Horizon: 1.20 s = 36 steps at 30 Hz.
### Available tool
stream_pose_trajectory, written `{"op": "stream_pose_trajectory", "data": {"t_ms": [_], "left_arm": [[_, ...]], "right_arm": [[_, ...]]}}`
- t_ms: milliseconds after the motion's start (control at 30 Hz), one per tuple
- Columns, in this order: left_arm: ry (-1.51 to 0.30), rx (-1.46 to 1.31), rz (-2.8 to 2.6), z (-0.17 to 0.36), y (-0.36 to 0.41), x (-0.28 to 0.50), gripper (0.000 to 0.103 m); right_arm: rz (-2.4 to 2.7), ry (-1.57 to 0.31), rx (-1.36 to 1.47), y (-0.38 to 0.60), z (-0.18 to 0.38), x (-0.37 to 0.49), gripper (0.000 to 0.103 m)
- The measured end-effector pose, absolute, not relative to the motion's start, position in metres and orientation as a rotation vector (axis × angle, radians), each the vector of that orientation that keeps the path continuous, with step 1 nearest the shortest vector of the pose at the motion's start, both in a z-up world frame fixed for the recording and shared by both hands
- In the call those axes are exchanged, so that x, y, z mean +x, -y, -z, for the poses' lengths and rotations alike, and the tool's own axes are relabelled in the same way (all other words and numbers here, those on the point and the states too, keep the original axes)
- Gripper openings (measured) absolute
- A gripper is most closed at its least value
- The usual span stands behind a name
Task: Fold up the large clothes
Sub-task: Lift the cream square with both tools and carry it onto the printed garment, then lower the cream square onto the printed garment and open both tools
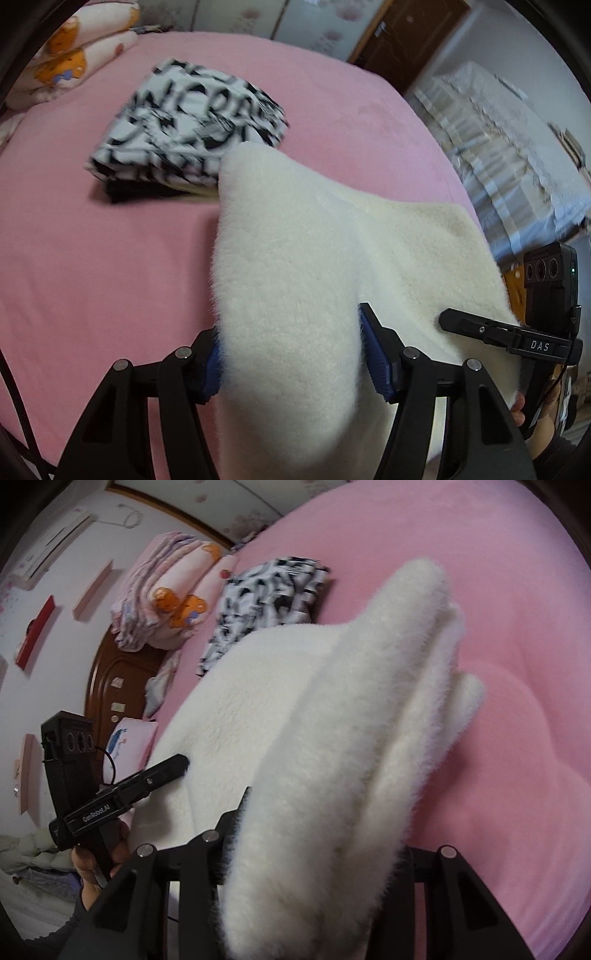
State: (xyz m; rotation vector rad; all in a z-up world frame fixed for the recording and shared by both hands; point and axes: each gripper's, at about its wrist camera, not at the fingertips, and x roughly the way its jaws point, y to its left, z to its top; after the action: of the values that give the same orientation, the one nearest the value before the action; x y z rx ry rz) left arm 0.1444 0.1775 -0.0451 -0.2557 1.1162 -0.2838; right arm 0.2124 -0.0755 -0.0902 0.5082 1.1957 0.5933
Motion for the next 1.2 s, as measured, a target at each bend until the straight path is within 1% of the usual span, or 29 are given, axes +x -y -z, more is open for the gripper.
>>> {"op": "stream_pose_trajectory", "data": {"t_ms": [100,233,333,400,500,600,633,667,700,733,800,900,1033,1100,1200], "left_arm": [[-1.056,-0.262,0.255,0.016,-0.216,0.163,0.062],[-0.946,-0.219,0.216,-0.026,-0.262,0.215,0.062],[-0.886,-0.197,0.189,-0.039,-0.291,0.268,0.062],[-0.865,-0.163,0.178,-0.038,-0.310,0.308,0.062],[-0.863,-0.155,0.173,-0.020,-0.340,0.376,0.062],[-0.916,-0.159,0.162,0.035,-0.356,0.440,0.063],[-0.964,-0.173,0.130,0.065,-0.364,0.460,0.063],[-1.000,-0.177,0.108,0.087,-0.365,0.472,0.070],[-1.000,-0.179,0.085,0.108,-0.367,0.478,0.075],[-0.965,-0.214,0.078,0.120,-0.372,0.480,0.079],[-0.939,-0.307,0.121,0.129,-0.382,0.479,0.080],[-0.948,-0.351,0.140,0.134,-0.388,0.480,0.082],[-0.953,-0.343,0.119,0.131,-0.388,0.480,0.083],[-0.955,-0.319,0.092,0.121,-0.383,0.473,0.083],[-0.931,-0.236,0.058,0.101,-0.372,0.461,0.082]], "right_arm": [[-0.652,-1.130,0.487,0.042,0.063,0.241,0.041],[-0.711,-1.027,0.474,-0.003,0.034,0.298,0.041],[-0.745,-0.958,0.490,-0.030,0.028,0.355,0.041],[-0.753,-0.927,0.509,-0.048,0.034,0.397,0.041],[-0.743,-0.903,0.529,-0.072,0.058,0.457,0.042],[-0.711,-0.935,0.523,-0.093,0.106,0.512,0.043],[-0.701,-0.965,0.524,-0.097,0.128,0.526,0.044],[-0.646,-1.039,0.516,-0.104,0.161,0.544,0.045],[-0.596,-1.108,0.522,-0.107,0.188,0.554,0.053],[-0.599,-1.134,0.556,-0.107,0.206,0.559,0.059],[-0.617,-1.105,0.588,-0.102,0.215,0.558,0.063],[-0.644,-1.086,0.520,-0.101,0.210,0.551,0.067],[-0.616,-1.103,0.431,-0.102,0.195,0.546,0.068],[-0.595,-1.108,0.377,-0.099,0.183,0.545,0.068],[-0.528,-1.060,0.291,-0.087,0.155,0.525,0.068]]}}
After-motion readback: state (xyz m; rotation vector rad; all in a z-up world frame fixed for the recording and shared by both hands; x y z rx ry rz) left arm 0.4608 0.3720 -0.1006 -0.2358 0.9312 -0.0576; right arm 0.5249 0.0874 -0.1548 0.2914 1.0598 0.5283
